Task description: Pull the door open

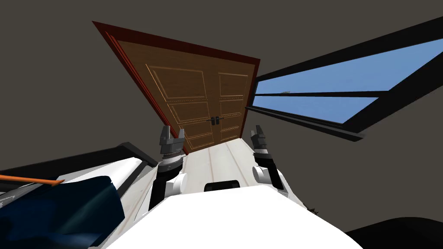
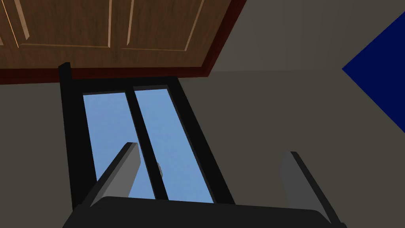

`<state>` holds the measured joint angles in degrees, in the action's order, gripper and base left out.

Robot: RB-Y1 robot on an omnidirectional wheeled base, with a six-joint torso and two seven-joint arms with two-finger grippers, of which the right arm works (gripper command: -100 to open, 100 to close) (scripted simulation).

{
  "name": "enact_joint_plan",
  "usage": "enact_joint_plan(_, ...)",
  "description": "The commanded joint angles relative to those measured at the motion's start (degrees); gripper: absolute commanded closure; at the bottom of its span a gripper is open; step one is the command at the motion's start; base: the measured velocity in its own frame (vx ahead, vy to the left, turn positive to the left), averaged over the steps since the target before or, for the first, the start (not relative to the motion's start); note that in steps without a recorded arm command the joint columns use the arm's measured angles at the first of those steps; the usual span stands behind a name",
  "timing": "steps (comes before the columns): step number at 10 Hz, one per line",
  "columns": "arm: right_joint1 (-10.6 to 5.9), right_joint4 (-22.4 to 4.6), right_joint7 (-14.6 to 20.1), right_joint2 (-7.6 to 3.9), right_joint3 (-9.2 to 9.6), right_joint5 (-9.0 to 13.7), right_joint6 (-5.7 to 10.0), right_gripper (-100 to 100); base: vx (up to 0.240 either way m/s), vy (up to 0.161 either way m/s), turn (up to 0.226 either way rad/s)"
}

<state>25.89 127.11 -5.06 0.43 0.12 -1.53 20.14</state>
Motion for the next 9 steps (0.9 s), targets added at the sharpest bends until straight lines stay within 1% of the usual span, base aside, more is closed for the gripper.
enact_joint_plan(1,-0.70,-1.6,0.5,-0.73,-0.10,0.3,0.00,-100,0.139,0.015,0.054)
enact_joint_plan(3,-1.53,-3.6,1.0,-1.55,-0.21,0.7,0.00,-100,0.127,0.015,0.090)
enact_joint_plan(4,-2.26,-5.3,1.5,-2.24,-0.31,1.0,0.00,-100,0.117,0.013,0.086)
enact_joint_plan(5,-2.63,-6.2,1.7,-2.59,-0.36,1.1,0.00,-100,0.107,0.014,0.075)
enact_joint_plan(6,-3.55,-8.3,2.3,-3.41,-0.48,1.5,0.00,-100,0.140,0.032,0.113)
enact_joint_plan(9,-5.04,-11.8,3.3,-4.72,-0.68,2.2,0.00,-100,0.127,0.021,0.086)
